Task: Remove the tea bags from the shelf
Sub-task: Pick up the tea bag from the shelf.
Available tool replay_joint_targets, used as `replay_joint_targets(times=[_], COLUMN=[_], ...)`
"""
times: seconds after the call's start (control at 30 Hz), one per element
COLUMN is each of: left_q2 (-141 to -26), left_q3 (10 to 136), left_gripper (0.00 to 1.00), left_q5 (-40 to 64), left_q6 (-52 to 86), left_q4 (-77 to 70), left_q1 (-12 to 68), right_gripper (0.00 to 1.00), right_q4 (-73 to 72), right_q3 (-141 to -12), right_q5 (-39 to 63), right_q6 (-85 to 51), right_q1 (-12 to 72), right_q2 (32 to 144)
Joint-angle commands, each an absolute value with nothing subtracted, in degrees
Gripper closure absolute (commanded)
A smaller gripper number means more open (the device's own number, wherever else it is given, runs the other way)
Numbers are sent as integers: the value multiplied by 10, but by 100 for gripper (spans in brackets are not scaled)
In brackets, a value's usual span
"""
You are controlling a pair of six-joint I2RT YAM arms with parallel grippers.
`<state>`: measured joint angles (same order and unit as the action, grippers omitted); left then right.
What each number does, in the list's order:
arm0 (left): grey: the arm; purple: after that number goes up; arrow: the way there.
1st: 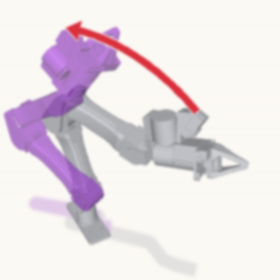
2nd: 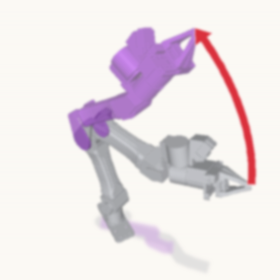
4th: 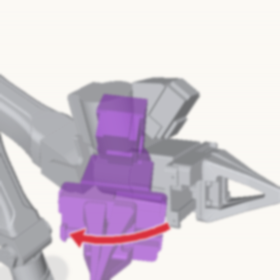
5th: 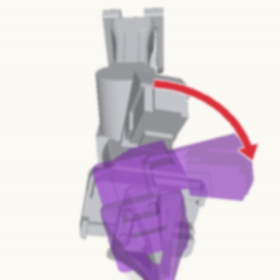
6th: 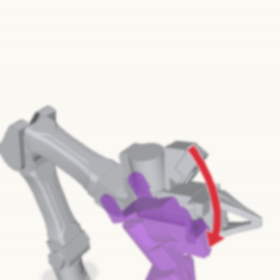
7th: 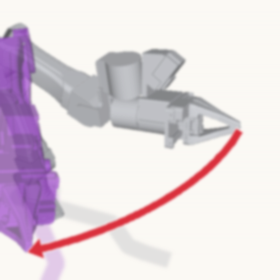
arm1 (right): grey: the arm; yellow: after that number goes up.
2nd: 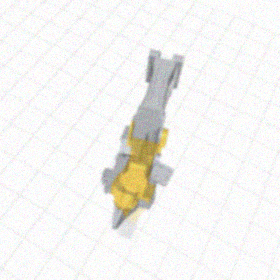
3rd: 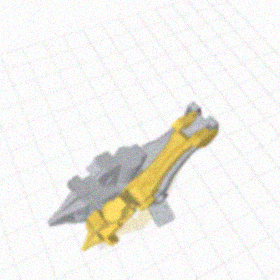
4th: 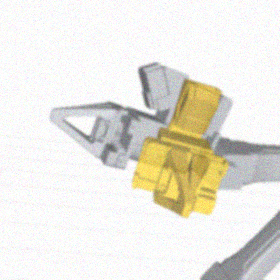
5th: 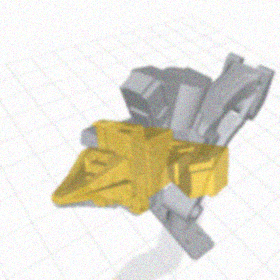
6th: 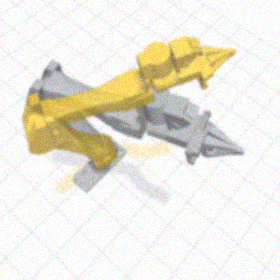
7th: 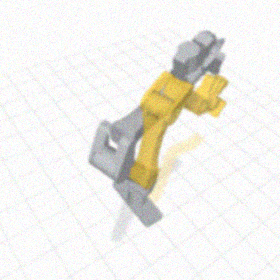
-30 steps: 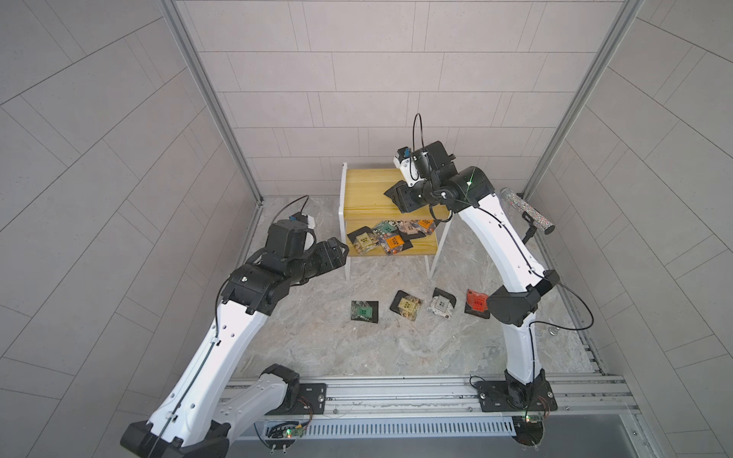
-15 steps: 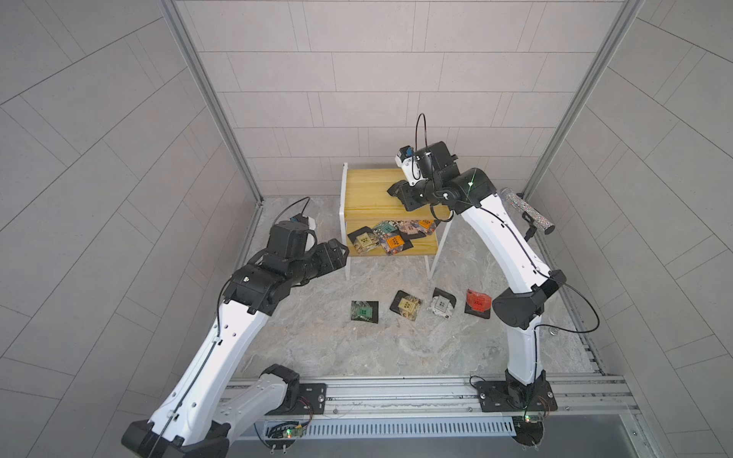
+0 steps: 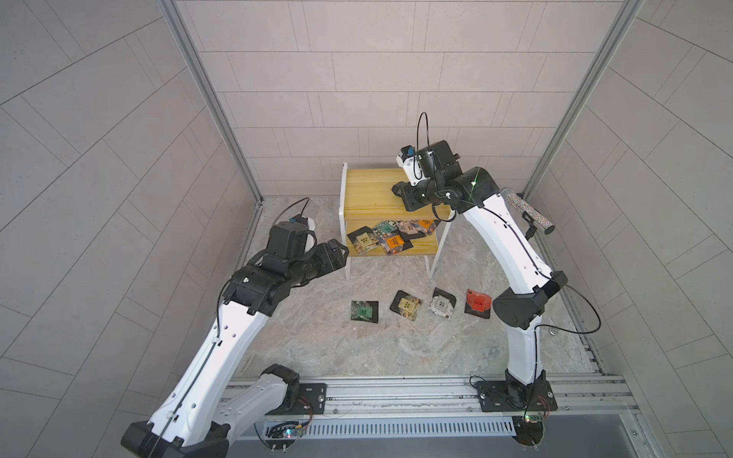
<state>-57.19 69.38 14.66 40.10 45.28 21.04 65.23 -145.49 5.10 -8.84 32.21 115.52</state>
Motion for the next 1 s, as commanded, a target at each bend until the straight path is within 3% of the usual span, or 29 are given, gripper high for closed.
replay_joint_targets(times=[0.0, 0.6, 0.97], left_q2=[-565, -560, -541], left_q3=[689, 684, 642], left_gripper=[18, 18, 17], left_q5=[148, 140, 105], left_q6=[401, 400, 411], left_q4=[441, 443, 445], left_q1=[212, 212, 207], right_gripper=[97, 99, 99], right_q4=[699, 680, 613], right_q3=[-1462, -1453, -1297], right_q5=[44, 35, 32], right_q6=[-86, -73, -29], right_q1=[324, 359, 440], right_q2=[1144, 1082, 981])
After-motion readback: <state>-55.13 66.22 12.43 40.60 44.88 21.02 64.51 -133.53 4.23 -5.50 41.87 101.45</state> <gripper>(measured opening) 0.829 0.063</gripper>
